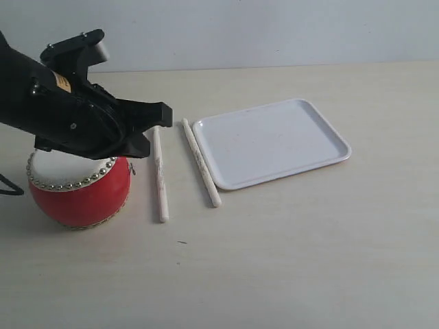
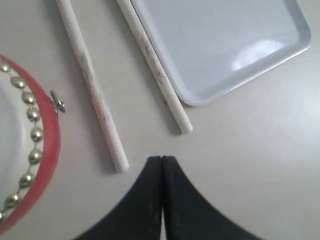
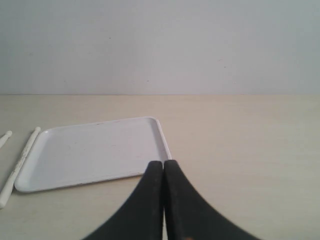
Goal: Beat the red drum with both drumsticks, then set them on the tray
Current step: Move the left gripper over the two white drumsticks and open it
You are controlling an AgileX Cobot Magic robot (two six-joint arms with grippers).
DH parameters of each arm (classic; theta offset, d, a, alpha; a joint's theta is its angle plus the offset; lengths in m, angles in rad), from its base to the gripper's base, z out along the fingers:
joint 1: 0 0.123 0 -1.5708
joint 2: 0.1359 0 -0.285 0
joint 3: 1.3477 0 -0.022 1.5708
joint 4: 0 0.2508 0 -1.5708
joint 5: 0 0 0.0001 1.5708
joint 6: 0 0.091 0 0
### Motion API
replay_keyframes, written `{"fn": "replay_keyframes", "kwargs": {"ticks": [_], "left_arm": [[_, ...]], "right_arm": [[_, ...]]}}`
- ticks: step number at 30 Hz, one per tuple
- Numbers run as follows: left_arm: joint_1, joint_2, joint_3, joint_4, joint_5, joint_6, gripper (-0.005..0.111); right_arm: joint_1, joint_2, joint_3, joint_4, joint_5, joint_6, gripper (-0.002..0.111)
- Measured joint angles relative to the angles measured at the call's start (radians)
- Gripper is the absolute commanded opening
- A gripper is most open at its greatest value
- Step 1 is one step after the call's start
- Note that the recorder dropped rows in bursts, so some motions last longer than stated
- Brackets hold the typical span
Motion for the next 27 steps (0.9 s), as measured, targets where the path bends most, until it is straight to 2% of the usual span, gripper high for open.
{"fn": "replay_keyframes", "kwargs": {"ticks": [3,6,10,12,14,16,22,27], "left_arm": [[-0.011,0.069,0.0,-0.016,-0.019,0.005,0.0],[-0.056,0.149,-0.01,0.003,-0.027,0.002,0.0],[-0.133,0.236,-0.12,0.304,0.087,-0.201,0.0],[-0.169,0.269,-0.185,0.497,0.186,-0.345,0.0],[-0.187,0.292,-0.238,0.622,0.259,-0.45,0.0],[-0.191,0.3,-0.279,0.684,0.285,-0.512,0.0],[-0.178,0.313,-0.315,0.664,0.239,-0.555,0.0],[-0.126,0.36,-0.315,0.574,0.219,-0.578,0.0]], "right_arm": [[0.0,0.0,0.0,0.0,0.0,0.0,0.0],[0.0,0.0,0.0,0.0,0.0,0.0,0.0],[0.0,0.0,0.0,0.0,0.0,0.0,0.0],[0.0,0.0,0.0,0.0,0.0,0.0,0.0],[0.0,0.0,0.0,0.0,0.0,0.0,0.0],[0.0,0.0,0.0,0.0,0.0,0.0,0.0],[0.0,0.0,0.0,0.0,0.0,0.0,0.0],[0.0,0.0,0.0,0.0,0.0,0.0,0.0]]}}
